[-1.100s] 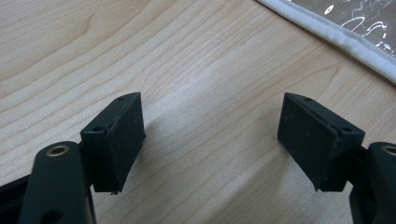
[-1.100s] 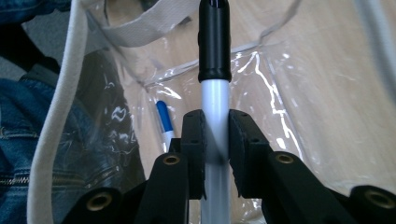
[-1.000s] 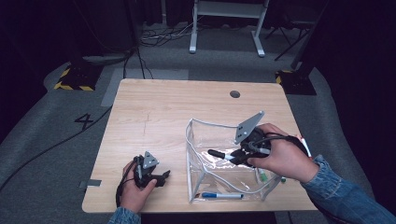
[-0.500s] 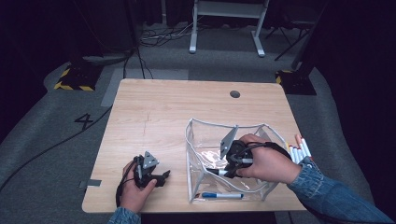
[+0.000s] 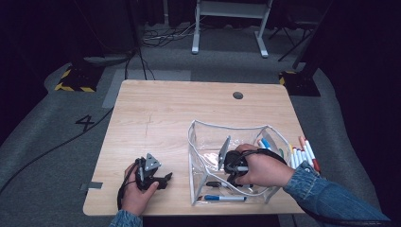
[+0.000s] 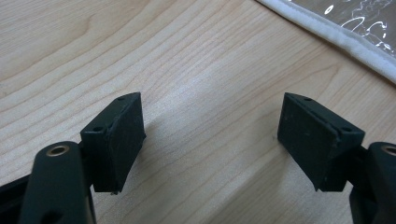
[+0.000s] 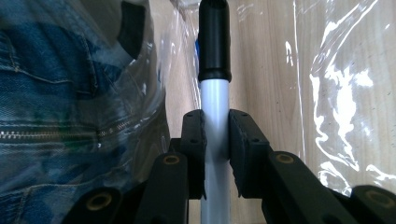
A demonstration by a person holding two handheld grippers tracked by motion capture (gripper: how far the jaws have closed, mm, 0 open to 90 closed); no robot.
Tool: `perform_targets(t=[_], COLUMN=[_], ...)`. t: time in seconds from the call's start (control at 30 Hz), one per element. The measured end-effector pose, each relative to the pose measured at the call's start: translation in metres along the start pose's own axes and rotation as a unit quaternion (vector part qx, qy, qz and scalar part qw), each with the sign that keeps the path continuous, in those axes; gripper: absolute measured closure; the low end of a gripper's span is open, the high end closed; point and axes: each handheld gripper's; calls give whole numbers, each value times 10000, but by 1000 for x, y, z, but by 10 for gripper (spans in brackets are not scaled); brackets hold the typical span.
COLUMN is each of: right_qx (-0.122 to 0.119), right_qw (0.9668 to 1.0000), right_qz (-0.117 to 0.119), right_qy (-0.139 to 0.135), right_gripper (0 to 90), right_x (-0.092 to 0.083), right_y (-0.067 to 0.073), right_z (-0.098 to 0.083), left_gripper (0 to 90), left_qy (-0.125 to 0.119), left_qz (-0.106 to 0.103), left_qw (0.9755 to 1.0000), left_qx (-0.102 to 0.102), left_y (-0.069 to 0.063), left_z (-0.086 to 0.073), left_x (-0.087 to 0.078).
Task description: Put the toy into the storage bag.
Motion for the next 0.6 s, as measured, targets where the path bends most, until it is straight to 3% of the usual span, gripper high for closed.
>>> perform_targets(t=[0.6], right_qx=[217], right_qw=[9974], right_qz=[171], right_qy=[666], right_gripper=[765], right_x=[24], right_y=[-19], right_z=[5], left_gripper=[233], left_qy=[6], left_qz=[-3], left_qw=[10000], left_qx=[2], left_y=[0], left_z=[0], left_x=[0])
Point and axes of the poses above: each handheld gripper's, and its own axes: x roughly forward along the jaws, z roughly out of its top, y roughly to its left, and after that the axes turned 3 degrees about z, right-handed
